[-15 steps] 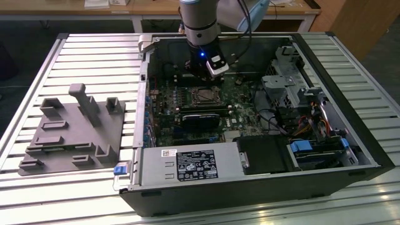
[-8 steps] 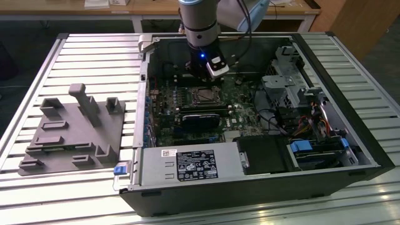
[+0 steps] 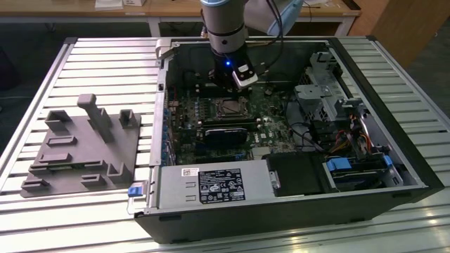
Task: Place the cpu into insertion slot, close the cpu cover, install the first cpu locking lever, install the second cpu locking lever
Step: 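Install the first cpu locking lever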
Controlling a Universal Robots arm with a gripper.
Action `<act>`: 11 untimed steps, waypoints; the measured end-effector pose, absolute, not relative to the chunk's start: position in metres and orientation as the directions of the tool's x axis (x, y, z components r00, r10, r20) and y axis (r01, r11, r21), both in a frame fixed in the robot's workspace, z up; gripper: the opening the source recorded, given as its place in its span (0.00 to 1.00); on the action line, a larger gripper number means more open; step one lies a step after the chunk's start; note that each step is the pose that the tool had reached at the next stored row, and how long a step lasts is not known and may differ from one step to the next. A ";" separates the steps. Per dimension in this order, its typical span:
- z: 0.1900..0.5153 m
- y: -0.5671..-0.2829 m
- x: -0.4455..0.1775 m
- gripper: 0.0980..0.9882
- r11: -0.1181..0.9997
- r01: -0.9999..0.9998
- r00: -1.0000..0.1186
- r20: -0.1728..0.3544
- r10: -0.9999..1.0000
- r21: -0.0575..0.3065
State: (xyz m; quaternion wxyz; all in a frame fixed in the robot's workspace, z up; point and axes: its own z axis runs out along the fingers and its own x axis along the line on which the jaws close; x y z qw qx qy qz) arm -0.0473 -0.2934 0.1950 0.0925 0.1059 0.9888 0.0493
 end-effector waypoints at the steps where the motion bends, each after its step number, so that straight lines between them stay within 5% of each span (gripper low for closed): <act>1: 0.196 -0.293 -0.047 0.01 0.973 0.200 -0.960 -0.173 0.218 0.117; 11: 0.218 -0.293 -0.047 0.01 0.973 0.200 -0.960 -0.173 0.218 0.117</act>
